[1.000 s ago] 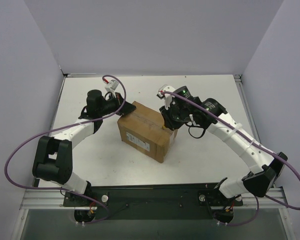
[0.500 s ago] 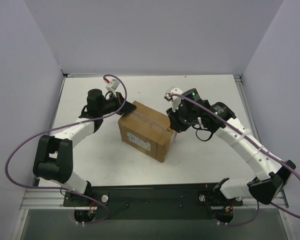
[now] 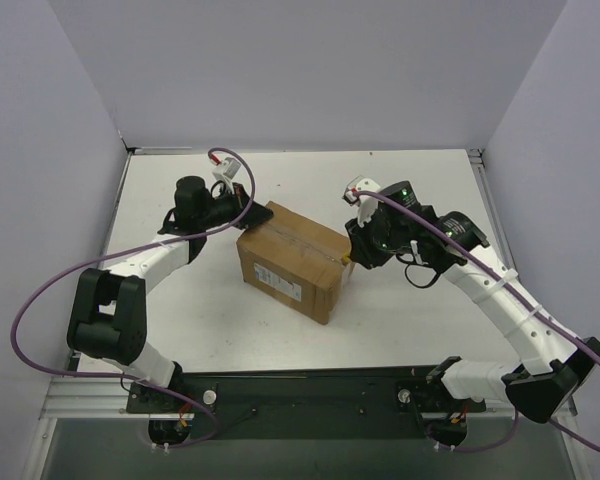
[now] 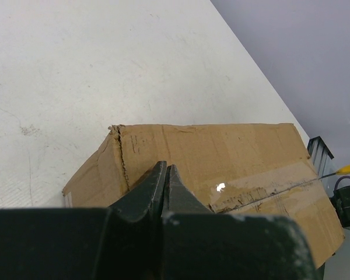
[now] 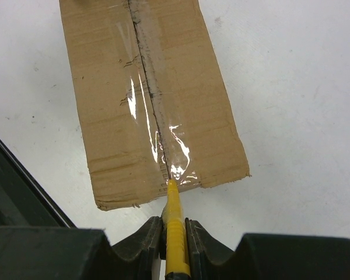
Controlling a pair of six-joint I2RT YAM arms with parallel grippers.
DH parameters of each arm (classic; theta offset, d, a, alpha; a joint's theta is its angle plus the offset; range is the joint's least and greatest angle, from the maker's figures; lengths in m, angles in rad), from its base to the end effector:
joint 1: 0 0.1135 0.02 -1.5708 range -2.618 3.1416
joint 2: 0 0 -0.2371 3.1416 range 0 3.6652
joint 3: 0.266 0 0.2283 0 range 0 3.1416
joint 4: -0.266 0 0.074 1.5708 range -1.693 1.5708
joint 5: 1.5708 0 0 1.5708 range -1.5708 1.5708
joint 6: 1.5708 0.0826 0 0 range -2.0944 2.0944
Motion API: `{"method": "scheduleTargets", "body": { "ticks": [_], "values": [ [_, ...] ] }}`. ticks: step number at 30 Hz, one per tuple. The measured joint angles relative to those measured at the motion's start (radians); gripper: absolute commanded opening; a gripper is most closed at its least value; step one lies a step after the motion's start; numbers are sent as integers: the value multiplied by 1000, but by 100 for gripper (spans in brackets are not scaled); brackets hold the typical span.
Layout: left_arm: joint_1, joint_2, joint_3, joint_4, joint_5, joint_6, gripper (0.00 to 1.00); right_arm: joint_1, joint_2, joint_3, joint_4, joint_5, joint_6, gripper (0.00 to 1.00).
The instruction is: Unpack the express box
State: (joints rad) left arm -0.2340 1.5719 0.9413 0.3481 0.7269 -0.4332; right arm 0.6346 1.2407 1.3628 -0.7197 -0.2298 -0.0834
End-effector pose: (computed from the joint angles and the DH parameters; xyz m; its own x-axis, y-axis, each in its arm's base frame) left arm 0.3413 -0.1378 0.2314 -0.5794 -0.1843 -0.7939 0.6069 0.5525 -0.5713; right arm 0.2161 0.1824 0.3373 -0.3908 -0.3884 -0.8345 -0.7641 0.6424 0.0589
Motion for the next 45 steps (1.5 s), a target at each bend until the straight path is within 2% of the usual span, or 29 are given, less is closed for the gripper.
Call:
{"method": "scheduleTargets", "body": {
  "ticks": [4,11,12,16,21,28,33,38,45],
  "values": [
    [0,3,4,-2,1,3,0,-16,-16,-10,-13,-7,-5,0],
    [4,11,25,-16,-5,17,0,-89,-73,-31,-175,4,-28,0],
    [4,11,27,-15,0,14,10,-98,-76,-32,-179,5,-30,0],
    [13,17,47,8,90,-76,23,-118,-80,-74,-169,17,-39,0],
    [68,10,178,-6,137,-118,23,-142,-55,-105,-151,32,-53,0],
    [232,-105,175,-241,-18,96,21,-145,48,-74,-95,19,-53,0],
    [228,-154,107,-483,-50,299,21,-144,129,-34,-32,-15,-52,0],
    [221,-213,111,-737,-74,504,21,-140,205,35,31,-51,-57,0],
    [221,-285,113,-960,-86,660,21,-143,313,66,202,-87,-47,0]
  ]
}}
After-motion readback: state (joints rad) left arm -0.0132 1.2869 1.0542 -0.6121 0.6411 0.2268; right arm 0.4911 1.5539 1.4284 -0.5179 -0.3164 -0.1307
